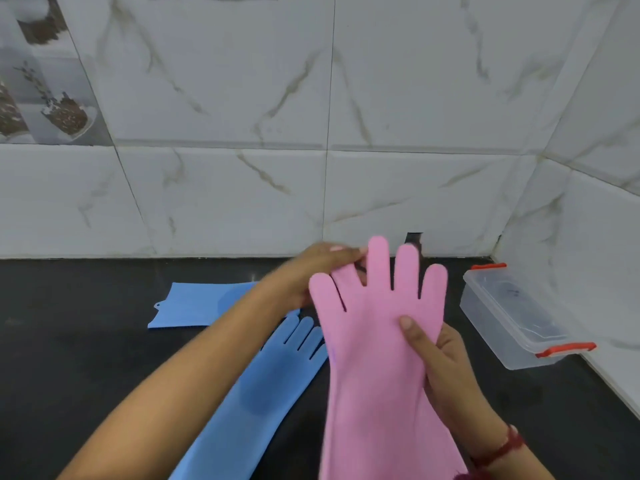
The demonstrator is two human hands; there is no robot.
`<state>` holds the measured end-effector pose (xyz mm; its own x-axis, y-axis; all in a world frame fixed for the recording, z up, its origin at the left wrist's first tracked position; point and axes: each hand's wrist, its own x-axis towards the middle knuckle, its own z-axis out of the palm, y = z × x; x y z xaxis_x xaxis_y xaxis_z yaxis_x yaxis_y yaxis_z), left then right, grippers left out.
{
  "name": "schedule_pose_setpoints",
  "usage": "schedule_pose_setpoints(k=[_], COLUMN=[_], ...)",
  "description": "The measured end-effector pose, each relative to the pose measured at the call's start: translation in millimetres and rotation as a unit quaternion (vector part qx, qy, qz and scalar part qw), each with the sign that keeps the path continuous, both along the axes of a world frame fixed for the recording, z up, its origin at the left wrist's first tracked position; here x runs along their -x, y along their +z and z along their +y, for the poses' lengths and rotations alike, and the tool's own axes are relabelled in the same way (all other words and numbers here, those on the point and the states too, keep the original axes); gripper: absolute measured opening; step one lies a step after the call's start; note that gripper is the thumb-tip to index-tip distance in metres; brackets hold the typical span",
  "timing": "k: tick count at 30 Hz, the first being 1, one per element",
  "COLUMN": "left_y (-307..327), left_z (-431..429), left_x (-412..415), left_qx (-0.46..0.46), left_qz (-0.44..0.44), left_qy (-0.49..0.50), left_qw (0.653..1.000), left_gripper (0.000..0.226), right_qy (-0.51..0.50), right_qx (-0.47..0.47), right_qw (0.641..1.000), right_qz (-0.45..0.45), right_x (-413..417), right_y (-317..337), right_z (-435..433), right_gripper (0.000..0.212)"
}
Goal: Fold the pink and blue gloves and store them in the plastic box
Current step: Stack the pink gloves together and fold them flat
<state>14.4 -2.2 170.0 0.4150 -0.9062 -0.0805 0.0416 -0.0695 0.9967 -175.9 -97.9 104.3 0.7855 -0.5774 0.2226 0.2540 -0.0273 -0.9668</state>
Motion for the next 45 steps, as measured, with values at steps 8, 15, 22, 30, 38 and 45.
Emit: schedule_pose_setpoints(k=[8, 15, 22, 30, 38, 45], left_y=[-167, -152, -158, -171, -191, -181], left_z=[-17, -33, -56, -72, -63, -14], left_x=[19, 24, 17, 11, 14, 48], left_qx=[-0.12, -0.088, -0.205, -0.171, -0.214, -0.057], left_qz=[0.427, 0.167, 0.147, -0.044, -0.153, -0.447], left_qy=[0.054, 0.132, 0.174, 0.194, 0.229, 0.116], left_qw=[0.895, 0.973, 0.952, 0.965, 0.937, 0.885], left_gripper=[0.074, 0.042, 0.041, 0.035, 0.056, 0.035], right_qy=[0.055, 0.006, -0.017, -0.066, -0.091, -0.056], right_qx=[-0.171, -0.132, -0.072, -0.038, 0.102, 0.365], right_qw=[0.95, 0.953, 0.935, 0.945, 0.904, 0.856], right_qz=[0.254, 0.272, 0.347, 0.318, 0.406, 0.361], right_x=[9, 0, -22, -24, -17, 56], right_y=[-102, -88, -84, -100, -108, -106], right_z=[-41, -66, -98, -103, -99, -88], right_gripper=[0.032, 0.03, 0.018, 0.026, 0.055, 0.043])
